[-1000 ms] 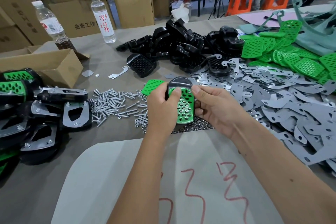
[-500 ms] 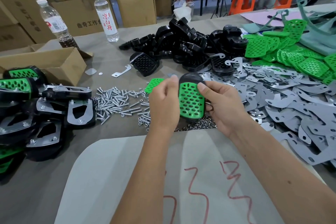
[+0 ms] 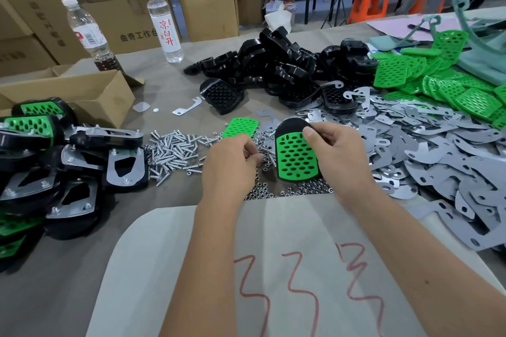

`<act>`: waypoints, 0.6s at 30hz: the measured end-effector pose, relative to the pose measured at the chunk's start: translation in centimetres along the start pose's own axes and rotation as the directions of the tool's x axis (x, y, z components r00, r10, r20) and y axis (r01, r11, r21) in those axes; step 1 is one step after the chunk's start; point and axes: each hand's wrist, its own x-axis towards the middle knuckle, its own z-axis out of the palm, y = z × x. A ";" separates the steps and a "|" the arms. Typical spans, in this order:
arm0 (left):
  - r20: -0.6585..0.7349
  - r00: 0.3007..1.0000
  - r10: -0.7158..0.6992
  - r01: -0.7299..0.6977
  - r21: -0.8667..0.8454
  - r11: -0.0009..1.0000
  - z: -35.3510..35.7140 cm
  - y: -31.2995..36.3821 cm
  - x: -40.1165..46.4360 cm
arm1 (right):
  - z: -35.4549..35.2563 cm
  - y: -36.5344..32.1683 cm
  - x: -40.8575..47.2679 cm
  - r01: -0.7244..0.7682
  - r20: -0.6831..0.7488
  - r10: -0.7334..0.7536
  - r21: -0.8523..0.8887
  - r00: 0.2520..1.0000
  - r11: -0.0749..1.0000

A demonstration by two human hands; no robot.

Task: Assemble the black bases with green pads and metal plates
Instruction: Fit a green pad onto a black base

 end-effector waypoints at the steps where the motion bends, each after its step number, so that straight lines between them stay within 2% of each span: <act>1: -0.019 1.000 -0.004 0.004 -0.011 1.000 0.1 0.0 0.0 | 0.0 0.0 0.0 0.023 -0.023 -0.024 -0.037 0.999 0.999; 6: -0.187 0.982 0.038 -0.066 -0.142 0.988 -0.1 0.4 0.4 | -0.1 -0.7 -0.4 0.217 -0.105 -0.249 -0.247 0.963 0.945; 8: -0.192 0.981 -0.002 -0.078 -0.409 0.909 0.0 1.0 0.4 | -0.2 -1.0 -0.6 0.327 -0.072 -0.355 -0.252 0.932 0.911; 10: -0.087 0.993 -0.077 -0.006 -0.705 0.709 0.4 2.2 0.0 | 0.1 -1.3 -0.9 0.393 0.033 -0.392 -0.141 0.919 0.909; 12: 0.015 0.992 -0.124 0.083 -0.823 0.562 1.1 3.4 -0.4 | 0.3 -1.6 -1.1 0.367 0.123 -0.369 0.039 0.921 0.929; 14: 0.057 0.987 -0.149 0.127 -0.845 0.519 1.8 4.1 -0.7 | 0.3 -1.8 -1.1 0.273 0.155 -0.306 0.203 0.939 0.941; 16: 0.077 0.985 -0.153 0.145 -0.848 0.510 2.1 4.6 -0.8 | -0.1 -1.9 -0.9 0.223 0.163 -0.274 0.272 0.948 0.936; 18: 0.048 0.982 -0.182 0.146 -0.805 0.574 2.0 4.6 -0.7 | -0.8 -2.0 -0.7 0.204 0.188 -0.254 0.250 0.949 0.946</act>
